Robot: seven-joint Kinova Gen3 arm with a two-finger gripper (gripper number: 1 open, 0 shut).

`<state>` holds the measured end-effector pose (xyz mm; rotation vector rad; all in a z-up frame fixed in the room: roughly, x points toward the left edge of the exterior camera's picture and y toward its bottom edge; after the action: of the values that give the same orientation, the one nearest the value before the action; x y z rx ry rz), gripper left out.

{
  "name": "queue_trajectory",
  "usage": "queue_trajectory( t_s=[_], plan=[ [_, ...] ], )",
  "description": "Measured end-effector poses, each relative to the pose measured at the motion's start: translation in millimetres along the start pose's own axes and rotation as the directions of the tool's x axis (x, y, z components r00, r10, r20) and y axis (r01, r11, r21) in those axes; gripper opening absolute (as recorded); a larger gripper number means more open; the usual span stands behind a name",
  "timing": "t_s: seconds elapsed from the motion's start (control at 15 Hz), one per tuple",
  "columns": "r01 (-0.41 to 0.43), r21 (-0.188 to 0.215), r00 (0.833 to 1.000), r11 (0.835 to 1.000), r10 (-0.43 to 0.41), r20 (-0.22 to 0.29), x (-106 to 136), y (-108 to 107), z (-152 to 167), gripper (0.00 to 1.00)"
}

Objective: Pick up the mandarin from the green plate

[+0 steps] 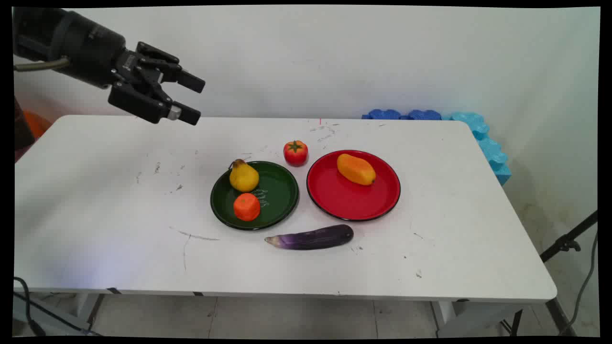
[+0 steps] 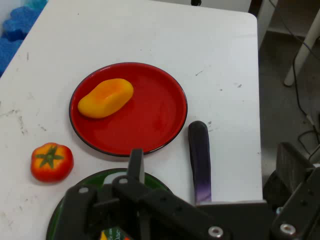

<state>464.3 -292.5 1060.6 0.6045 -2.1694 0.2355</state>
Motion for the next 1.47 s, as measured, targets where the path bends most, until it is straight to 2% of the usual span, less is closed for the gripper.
queue_trajectory(
  t_s=[0.27,0.47,0.73,1.0,1.27,1.47],
  plan=[
    [0.003,-0.009,1.000,1.000,-0.003,0.029,4.1,-4.1,8.1,1.00],
    [0.006,-0.001,0.997,1.000,-0.006,0.078,9.1,-13.5,24.7,1.00],
    [-0.007,0.024,0.984,1.000,0.003,0.178,10.7,-33.2,58.0,1.00],
    [-0.020,0.034,0.961,0.999,0.010,0.278,4.1,-50.1,89.9,1.00],
    [-0.056,0.003,0.913,0.998,0.050,0.404,-15.5,-59.7,126.9,1.00],
    [-0.078,-0.024,0.883,0.997,0.080,0.462,-30.2,-62.5,149.5,1.00]
  ],
)
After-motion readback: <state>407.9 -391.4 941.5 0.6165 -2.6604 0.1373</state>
